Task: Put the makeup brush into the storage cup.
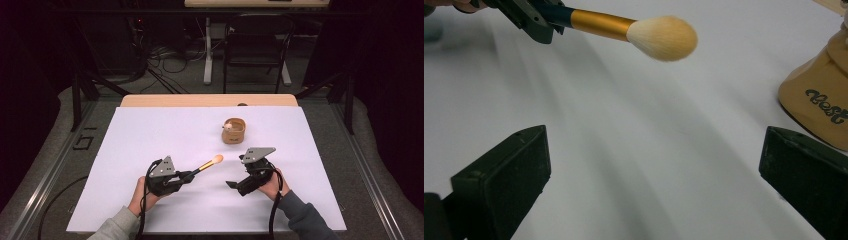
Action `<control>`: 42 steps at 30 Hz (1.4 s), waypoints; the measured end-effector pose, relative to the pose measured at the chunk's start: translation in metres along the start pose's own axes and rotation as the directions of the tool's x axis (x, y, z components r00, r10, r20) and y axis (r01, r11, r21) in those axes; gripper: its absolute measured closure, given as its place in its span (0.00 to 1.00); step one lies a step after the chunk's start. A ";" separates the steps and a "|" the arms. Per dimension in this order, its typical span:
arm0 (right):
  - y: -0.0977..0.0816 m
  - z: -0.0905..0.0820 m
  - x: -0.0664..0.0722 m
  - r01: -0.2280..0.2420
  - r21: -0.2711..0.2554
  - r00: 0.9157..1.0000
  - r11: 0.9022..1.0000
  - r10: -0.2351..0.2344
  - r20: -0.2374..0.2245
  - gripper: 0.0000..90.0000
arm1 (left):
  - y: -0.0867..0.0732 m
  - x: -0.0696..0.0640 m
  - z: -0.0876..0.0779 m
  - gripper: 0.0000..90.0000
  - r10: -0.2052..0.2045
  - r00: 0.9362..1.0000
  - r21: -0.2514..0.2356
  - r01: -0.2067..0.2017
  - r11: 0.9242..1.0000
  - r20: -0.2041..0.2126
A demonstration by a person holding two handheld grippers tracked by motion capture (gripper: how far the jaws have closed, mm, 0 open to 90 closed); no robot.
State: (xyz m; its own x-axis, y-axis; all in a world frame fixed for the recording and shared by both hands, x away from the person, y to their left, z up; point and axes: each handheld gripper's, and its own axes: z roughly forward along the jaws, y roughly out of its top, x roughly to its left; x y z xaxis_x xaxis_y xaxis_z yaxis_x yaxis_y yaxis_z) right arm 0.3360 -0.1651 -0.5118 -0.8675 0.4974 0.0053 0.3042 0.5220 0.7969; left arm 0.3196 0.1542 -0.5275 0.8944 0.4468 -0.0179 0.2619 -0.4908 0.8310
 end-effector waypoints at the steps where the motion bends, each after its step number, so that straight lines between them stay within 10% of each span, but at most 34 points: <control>1: 0.000 0.000 0.000 0.001 0.000 1.000 1.000 -0.001 0.001 0.00 | 0.000 0.000 -0.001 0.88 -0.001 1.000 -0.004 0.001 1.000 -0.003; 42: 0.004 0.009 0.011 0.020 -0.017 1.000 1.000 -0.020 -0.019 0.00 | 0.001 0.005 -0.012 0.88 -0.077 0.996 -0.178 0.068 0.982 -0.041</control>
State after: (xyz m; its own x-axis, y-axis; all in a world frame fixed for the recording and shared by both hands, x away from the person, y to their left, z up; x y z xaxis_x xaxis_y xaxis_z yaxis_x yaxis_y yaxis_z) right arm 0.3312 -0.1512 -0.5140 -0.8808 0.4735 0.0011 0.2804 0.5198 0.8070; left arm 0.3202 0.1657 -0.5202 0.8562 0.5133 -0.0590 0.2538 -0.3183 0.9134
